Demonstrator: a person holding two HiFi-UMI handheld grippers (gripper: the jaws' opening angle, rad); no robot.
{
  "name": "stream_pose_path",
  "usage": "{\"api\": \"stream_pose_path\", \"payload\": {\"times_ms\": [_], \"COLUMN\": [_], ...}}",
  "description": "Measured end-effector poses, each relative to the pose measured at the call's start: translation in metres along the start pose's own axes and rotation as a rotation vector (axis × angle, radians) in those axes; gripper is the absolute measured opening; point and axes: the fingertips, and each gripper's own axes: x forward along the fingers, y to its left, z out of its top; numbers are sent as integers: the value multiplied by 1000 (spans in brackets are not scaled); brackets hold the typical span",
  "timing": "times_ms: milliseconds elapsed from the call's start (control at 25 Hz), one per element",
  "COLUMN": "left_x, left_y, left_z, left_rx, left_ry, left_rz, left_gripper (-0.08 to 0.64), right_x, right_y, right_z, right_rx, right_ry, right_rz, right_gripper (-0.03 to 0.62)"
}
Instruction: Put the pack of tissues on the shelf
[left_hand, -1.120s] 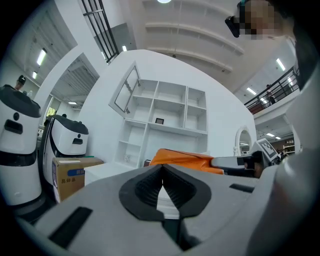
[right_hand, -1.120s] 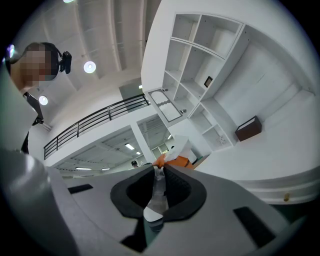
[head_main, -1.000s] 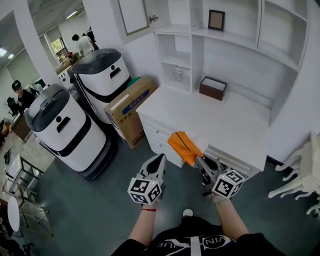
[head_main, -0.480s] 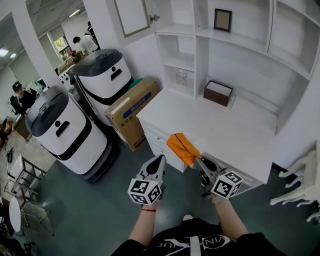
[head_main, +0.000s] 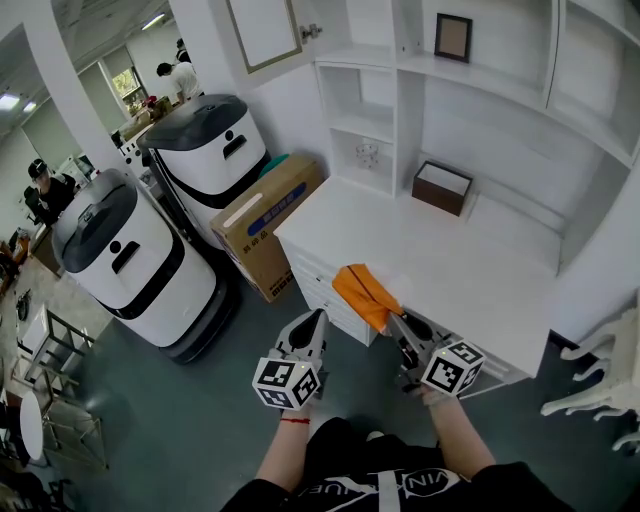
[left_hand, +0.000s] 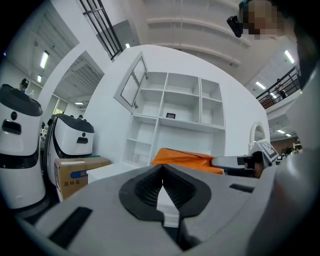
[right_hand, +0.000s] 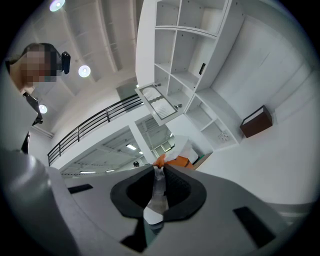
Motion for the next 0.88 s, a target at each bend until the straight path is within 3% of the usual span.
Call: {"api": "stream_pose_path", "payload": {"times_ms": [360,880], "left_x": [22,142], "left_y": [29,100], "left_z": [4,37], "left_rx": [3,9], "left_ry": [2,0], "left_rz": [3,-152], "left_gripper": [8,8], "right_x": [33,129], "right_y": [-15,-81], "right_z": [2,48], "right_rx": [-1,-25], "right_ry": [11,-74], "right_rz": [-2,-123], "right_gripper": [25,25]}}
